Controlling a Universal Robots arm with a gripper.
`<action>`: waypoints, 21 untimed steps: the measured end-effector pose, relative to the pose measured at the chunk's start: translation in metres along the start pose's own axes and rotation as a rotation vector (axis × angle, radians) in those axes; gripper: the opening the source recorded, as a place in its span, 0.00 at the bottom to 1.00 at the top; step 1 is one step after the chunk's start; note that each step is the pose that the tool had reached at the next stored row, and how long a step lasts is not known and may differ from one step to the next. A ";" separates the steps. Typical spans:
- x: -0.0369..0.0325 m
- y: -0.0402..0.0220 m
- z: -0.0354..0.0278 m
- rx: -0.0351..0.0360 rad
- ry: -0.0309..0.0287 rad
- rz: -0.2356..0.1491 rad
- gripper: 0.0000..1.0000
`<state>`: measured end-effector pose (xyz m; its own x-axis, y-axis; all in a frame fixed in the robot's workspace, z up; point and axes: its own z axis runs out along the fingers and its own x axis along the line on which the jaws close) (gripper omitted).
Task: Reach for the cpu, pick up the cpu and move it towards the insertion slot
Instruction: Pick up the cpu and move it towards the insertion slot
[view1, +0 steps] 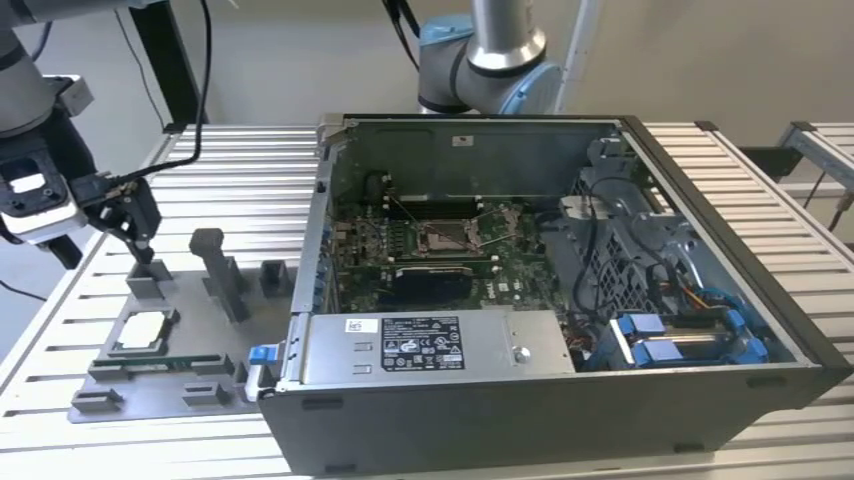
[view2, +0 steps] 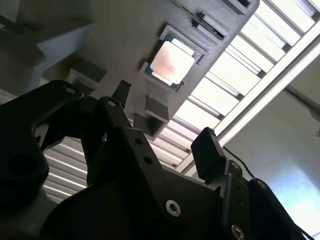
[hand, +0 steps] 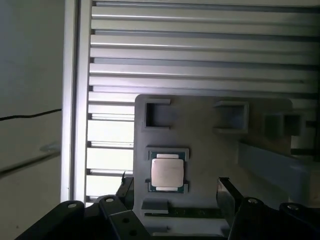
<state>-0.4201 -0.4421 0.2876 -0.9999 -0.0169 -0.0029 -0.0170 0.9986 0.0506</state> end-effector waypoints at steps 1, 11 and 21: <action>0.0002 -0.0007 0.0017 0.0000 -0.0001 0.000 1.00; 0.0024 -0.0049 0.0193 0.0000 -0.0001 0.000 1.00; 0.0030 -0.0070 0.0286 -0.0001 0.0055 0.000 1.00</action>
<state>-0.4229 -0.4476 0.2587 -0.9999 -0.0167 0.0026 -0.0166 0.9986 0.0507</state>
